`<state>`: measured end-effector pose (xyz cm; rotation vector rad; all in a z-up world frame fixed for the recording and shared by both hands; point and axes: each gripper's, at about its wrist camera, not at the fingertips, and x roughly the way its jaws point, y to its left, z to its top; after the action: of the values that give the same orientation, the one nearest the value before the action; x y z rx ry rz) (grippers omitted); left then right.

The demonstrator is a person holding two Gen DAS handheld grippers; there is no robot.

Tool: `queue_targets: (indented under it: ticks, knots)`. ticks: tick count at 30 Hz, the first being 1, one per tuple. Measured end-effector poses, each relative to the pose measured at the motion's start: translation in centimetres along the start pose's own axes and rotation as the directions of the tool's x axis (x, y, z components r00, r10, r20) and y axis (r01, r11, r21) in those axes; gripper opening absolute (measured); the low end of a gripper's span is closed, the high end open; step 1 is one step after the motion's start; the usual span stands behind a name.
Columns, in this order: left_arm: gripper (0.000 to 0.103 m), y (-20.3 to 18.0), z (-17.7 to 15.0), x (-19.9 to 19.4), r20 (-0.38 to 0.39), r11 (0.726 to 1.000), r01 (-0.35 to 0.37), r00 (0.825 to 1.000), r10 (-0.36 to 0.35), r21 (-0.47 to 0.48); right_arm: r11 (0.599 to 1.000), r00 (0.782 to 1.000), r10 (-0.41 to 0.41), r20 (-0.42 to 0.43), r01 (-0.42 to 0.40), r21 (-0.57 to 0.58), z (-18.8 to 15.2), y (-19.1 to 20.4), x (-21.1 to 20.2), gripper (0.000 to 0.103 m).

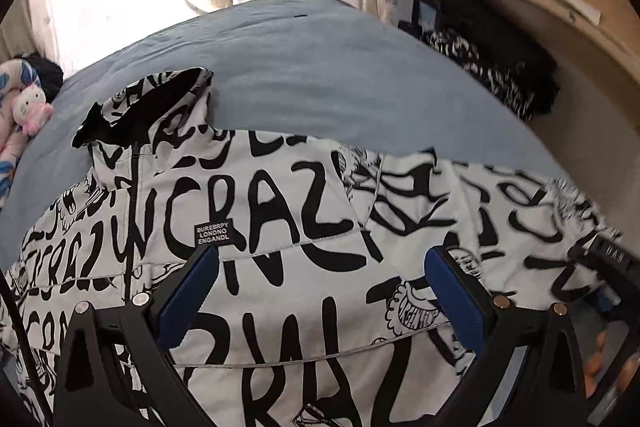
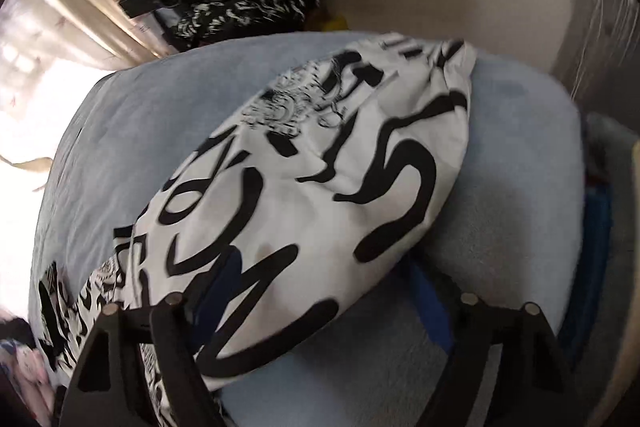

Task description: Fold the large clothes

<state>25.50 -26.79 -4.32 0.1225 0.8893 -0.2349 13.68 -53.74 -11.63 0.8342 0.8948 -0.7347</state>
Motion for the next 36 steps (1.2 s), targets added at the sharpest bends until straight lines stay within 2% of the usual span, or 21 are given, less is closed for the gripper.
queue_targets:
  ticks: [5, 6, 7, 10, 12, 14, 18, 21, 23, 24, 26, 28, 29, 30, 31, 32, 33, 36]
  knots:
    - [0.102, -1.2, -0.3, 2.3, -0.052, 0.999, -0.036, 0.998, 0.038, 0.03, 1.0, 1.0, -0.015, 0.007, 0.015, -0.007, 0.4, 0.5, 0.6, 0.069]
    - [0.102, -1.2, -0.2, 2.6, -0.056, 0.999, -0.042, 0.997, 0.044, 0.032, 1.0, 1.0, -0.02, 0.012, 0.02, -0.009, 0.4, 0.6, 0.7, 0.061]
    - [0.102, -1.3, -0.2, 2.8, -0.059, 0.998, -0.048, 0.997, 0.05, 0.032, 0.999, 0.999, -0.031, 0.019, 0.032, -0.021, 0.5, 0.7, 0.8, 0.046]
    - [0.102, -1.4, -0.2, 2.8, -0.058, 0.997, -0.07, 0.996, 0.071, 0.034, 0.999, 0.999, -0.024, 0.026, 0.025, -0.043, 1.0, 1.1, 1.2, 0.017]
    - [0.102, -1.3, -0.3, 2.5, -0.05, 0.996, -0.079, 0.995, 0.081, 0.041, 0.998, 0.998, -0.008, 0.061, 0.012, -0.064, 1.1, 1.6, 0.5, 0.011]
    - [0.102, -1.2, -0.4, 1.8, -0.036, 0.994, -0.098, 0.994, 0.1, 0.052, 0.992, 0.989, 0.024, 0.143, -0.006, -0.127, 0.8, 3.1, -1.9, 0.008]
    - [0.102, 0.5, -0.8, -0.3, -0.009, 0.991, -0.126, 0.992, 0.126, 0.048, 0.95, 0.958, 0.176, 0.227, -0.104, -0.294, -0.7, 7.3, -6.8, 0.007]
    - [0.102, 3.4, -1.5, -2.1, 0.0, 0.99, -0.14, 0.99, 0.14, 0.004, 0.853, 0.921, 0.32, 0.223, -0.177, -0.492, -3.5, 11.8, -10.4, 0.007]
    - [0.102, 5.5, -2.1, -3.1, -0.003, 0.987, -0.158, 0.987, 0.158, -0.031, 0.757, 0.9, 0.393, 0.187, -0.202, -0.621, -6.3, 14.7, -12.2, 0.007]
    - [0.102, 6.8, -2.5, -3.6, -0.005, 0.985, -0.168, 0.986, 0.167, -0.05, 0.698, 0.89, 0.432, 0.148, -0.225, -0.68, -7.9, 15.9, -12.8, 0.008]
    - [0.102, 9.7, -3.5, -4.3, -0.019, 0.976, -0.2, 0.98, 0.199, -0.086, 0.544, 0.878, 0.479, 0.01, -0.288, -0.788, -12.0, 18.5, -13.2, 0.009]
    - [0.102, 12.8, -4.7, -4.7, -0.048, 0.963, -0.238, 0.971, 0.233, -0.127, 0.413, 0.882, 0.449, -0.147, -0.35, -0.841, -16.2, 20.4, -12.3, 0.015]
    - [0.102, 14.2, -5.2, -4.8, -0.063, 0.956, -0.253, 0.967, 0.246, -0.145, 0.381, 0.885, 0.421, -0.199, -0.372, -0.846, -17.9, 21.0, -11.7, 0.018]
    - [0.102, 15.6, -5.8, -4.9, -0.08, 0.949, -0.27, 0.962, 0.26, -0.166, 0.361, 0.886, 0.393, -0.247, -0.396, -0.844, -19.3, 21.4, -10.9, 0.028]
    - [0.102, 17.3, -6.6, -4.9, -0.102, 0.938, -0.291, 0.956, 0.276, -0.19, 0.345, 0.881, 0.364, -0.302, -0.428, -0.835, -21.2, 21.7, -10.0, 0.039]
    - [0.102, 18.3, -7.1, -4.9, -0.114, 0.931, -0.302, 0.952, 0.284, -0.203, 0.337, 0.877, 0.346, -0.334, -0.448, -0.828, -22.3, 21.6, -9.5, 0.043]
    - [0.102, 19.3, -7.7, -4.9, -0.13, 0.925, -0.314, 0.948, 0.292, -0.216, 0.328, 0.873, 0.33, -0.359, -0.463, -0.824, -23.3, 21.4, -9.2, 0.046]
    - [0.102, 21.0, -9.3, -4.7, -0.166, 0.916, -0.327, 0.941, 0.294, -0.231, 0.269, 0.872, 0.294, -0.392, -0.469, -0.841, -25.8, 20.2, -8.7, 0.045]
